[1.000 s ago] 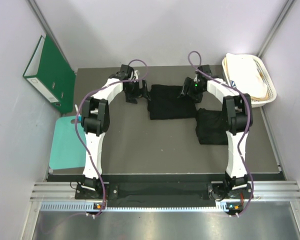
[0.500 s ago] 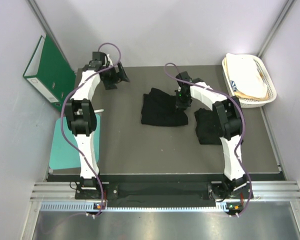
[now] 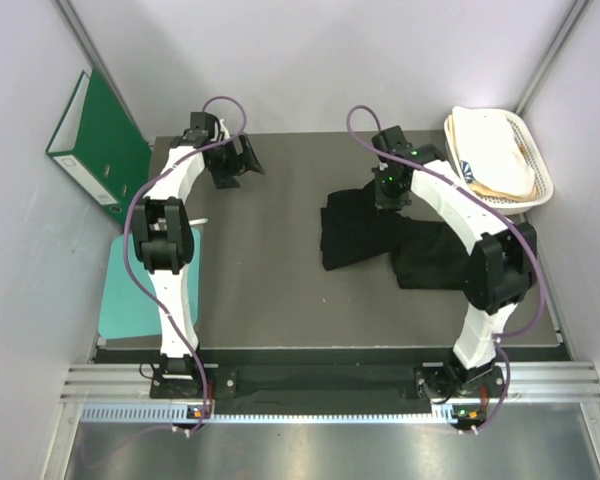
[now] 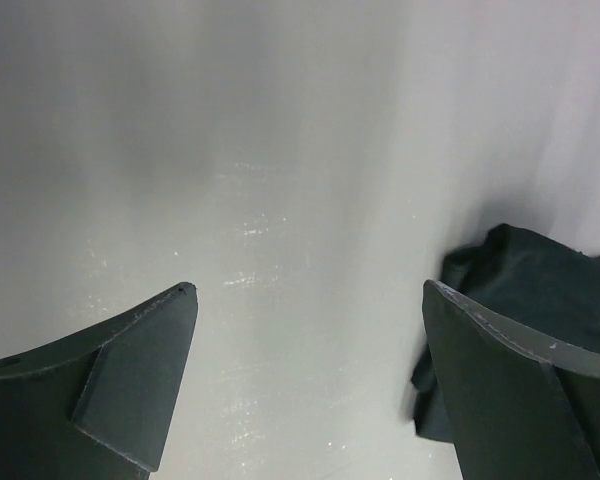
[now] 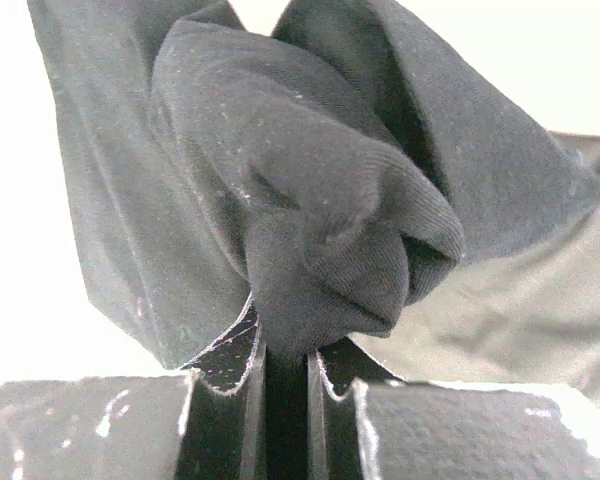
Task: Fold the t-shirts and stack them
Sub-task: Put the neatly folded tshirt into the corner of the board with the right arm
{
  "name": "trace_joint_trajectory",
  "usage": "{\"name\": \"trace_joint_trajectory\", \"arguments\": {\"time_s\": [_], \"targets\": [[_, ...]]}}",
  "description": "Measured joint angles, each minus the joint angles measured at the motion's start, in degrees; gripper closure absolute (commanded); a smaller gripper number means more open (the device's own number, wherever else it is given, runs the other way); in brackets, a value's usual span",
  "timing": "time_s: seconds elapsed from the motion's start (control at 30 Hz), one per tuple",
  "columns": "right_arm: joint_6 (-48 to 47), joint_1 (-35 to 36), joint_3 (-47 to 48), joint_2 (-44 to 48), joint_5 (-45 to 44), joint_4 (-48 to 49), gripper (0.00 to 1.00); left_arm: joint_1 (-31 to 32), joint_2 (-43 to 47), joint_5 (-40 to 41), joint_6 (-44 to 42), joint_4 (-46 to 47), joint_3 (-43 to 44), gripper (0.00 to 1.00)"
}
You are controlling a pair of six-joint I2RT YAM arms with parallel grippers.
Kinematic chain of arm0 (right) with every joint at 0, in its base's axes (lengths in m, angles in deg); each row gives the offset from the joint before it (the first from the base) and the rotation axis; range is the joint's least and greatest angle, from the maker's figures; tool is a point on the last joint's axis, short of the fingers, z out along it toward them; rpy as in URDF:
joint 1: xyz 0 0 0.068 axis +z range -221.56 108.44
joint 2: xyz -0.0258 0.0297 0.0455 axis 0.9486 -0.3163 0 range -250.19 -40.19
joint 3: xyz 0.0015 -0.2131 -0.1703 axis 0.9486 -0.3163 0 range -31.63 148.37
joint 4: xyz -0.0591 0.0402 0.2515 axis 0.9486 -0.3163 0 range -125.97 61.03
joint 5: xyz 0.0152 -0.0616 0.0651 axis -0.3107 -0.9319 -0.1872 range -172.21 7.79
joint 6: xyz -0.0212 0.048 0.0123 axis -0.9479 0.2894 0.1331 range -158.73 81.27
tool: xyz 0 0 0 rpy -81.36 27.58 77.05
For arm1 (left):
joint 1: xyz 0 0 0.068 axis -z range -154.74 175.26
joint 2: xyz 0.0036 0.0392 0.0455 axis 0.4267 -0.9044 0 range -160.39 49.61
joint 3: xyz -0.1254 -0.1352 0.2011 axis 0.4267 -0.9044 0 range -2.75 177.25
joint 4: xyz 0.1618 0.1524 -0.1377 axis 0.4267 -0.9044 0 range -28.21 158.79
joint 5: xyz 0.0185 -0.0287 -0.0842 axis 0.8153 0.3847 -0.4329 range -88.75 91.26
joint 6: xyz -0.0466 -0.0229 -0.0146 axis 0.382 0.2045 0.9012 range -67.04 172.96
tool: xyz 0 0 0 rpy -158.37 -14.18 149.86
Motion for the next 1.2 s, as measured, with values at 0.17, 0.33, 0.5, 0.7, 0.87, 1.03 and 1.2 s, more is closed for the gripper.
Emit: {"name": "trace_joint_trajectory", "arguments": {"time_s": [0.17, 0.33, 0.5, 0.7, 0.87, 1.03, 1.2], "targets": [[0.07, -0.20, -4.61, 5.03, -2.64, -2.34, 1.00, 0.00, 0.00, -0.81, 0.00, 0.11, -0.17, 0.01], [0.48, -1.66, -9.77, 9.99, -5.27, -5.18, 1.00, 0.00, 0.00, -1.31, 0.00, 0.11, -0.20, 0.01], [0.72, -6.64, -12.33, 15.58, -8.20, -7.23, 1.00, 0.00, 0.00, -2.08, 0.02, 0.13, -0.20, 0.01], [0.72, -12.02, -13.03, 19.23, -11.61, -8.13, 1.00, 0.07, 0.00, -2.29, 0.02, 0.13, -0.20, 0.01], [0.74, -14.14, -17.68, 19.63, -13.29, -7.32, 1.00, 0.28, 0.00, -2.32, 0.00, 0.13, -0.22, 0.01], [1.14, -17.20, -22.97, 18.32, -15.61, -5.35, 1.00, 0.52, 0.00, -2.54, 0.00, 0.13, -0.50, 0.01], [1.97, -18.97, -23.89, 14.27, -17.18, -3.48, 1.00, 0.85, 0.00, -2.78, -0.02, 0.09, -0.76, 0.01]]}}
